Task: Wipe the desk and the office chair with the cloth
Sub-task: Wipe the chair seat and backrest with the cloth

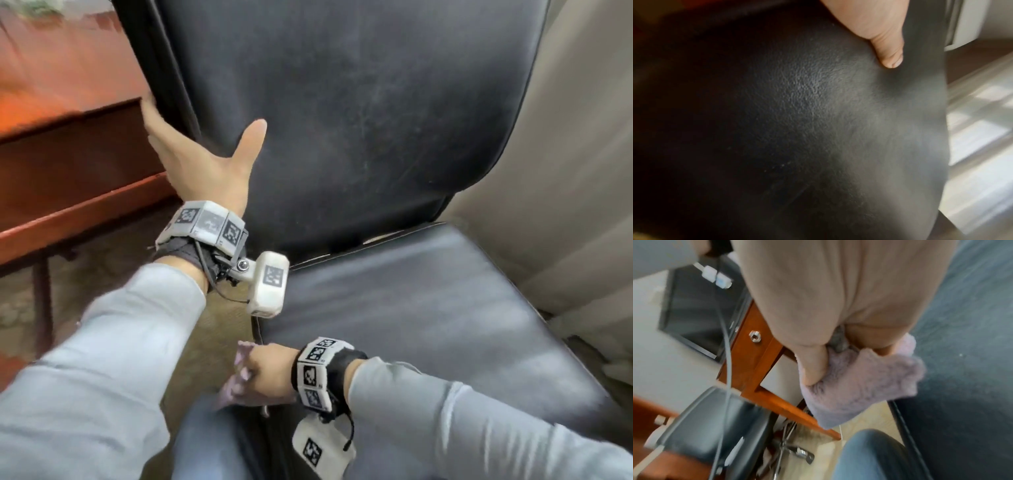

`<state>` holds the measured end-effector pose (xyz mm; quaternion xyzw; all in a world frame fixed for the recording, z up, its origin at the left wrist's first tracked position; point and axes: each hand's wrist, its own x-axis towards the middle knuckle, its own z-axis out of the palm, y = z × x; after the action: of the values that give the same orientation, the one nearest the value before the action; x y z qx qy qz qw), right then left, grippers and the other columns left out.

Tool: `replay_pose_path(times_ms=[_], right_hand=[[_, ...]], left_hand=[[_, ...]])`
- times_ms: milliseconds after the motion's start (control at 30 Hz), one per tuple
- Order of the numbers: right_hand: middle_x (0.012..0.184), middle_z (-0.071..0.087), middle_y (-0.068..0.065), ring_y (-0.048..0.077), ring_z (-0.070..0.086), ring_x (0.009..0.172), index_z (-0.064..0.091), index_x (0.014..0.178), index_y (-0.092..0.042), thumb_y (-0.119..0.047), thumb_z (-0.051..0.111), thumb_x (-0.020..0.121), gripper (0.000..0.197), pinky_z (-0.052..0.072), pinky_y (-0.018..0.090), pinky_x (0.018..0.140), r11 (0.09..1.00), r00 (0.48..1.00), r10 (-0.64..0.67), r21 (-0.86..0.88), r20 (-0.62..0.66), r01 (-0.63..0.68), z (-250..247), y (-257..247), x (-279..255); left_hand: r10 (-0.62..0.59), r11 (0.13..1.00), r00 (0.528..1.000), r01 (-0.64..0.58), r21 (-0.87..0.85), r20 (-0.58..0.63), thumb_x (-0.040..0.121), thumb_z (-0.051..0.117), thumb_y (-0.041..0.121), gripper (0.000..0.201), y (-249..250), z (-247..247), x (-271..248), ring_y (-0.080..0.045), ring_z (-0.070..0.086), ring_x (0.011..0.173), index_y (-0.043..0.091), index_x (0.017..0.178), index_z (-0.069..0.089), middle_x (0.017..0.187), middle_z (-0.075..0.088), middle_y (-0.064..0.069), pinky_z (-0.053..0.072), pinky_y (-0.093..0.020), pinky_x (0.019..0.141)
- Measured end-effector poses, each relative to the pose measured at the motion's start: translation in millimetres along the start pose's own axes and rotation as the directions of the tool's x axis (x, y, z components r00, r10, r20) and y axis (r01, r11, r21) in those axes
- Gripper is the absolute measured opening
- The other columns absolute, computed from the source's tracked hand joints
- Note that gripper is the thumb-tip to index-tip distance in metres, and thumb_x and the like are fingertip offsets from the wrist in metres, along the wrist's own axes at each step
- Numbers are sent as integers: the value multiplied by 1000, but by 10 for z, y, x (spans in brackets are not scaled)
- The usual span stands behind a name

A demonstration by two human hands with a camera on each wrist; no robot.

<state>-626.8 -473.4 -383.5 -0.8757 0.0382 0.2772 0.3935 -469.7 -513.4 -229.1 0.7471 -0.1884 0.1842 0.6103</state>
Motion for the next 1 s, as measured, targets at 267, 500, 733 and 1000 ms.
replay_pose_path(times_ms=[267,500,733,1000], right_hand=[[91,67,9,28,65,92,65,83,-17,-28,65,92,14,50,36,86,557,755,607,810,-248,-181,-886,219,-582],[78,55,-2,16,55,69,51,72,-22,-7,47,97,29,55,39,85,177,597,794,983,-115,-45,-1597,131,-1097],[104,66,13,26,62,94,64,111,0,-21,46,97,32,48,33,87,282,523,833,952,-183,-116,-1684,-606,-231],[67,56,2,17,50,64,68,72,-14,-5,50,89,27,36,22,52,377,614,762,913,-207,-159,-1570,-1039,-657]], left_hand=[[-273,960,945,255,119,180,53,91,54,129,189,-202,164,-14,39,136,9,152,21,149,35,-3,32,-25,115],[-437,893,841,361,269,319,53,98,35,117,342,-361,340,-11,49,117,10,144,28,136,43,1,38,-18,97],[-426,900,819,341,269,385,48,95,43,113,219,-454,400,-14,51,119,13,137,33,133,43,0,41,-22,98],[-299,954,533,171,246,791,55,85,58,85,527,-878,1237,-11,56,118,28,122,43,125,57,6,45,-32,103]])
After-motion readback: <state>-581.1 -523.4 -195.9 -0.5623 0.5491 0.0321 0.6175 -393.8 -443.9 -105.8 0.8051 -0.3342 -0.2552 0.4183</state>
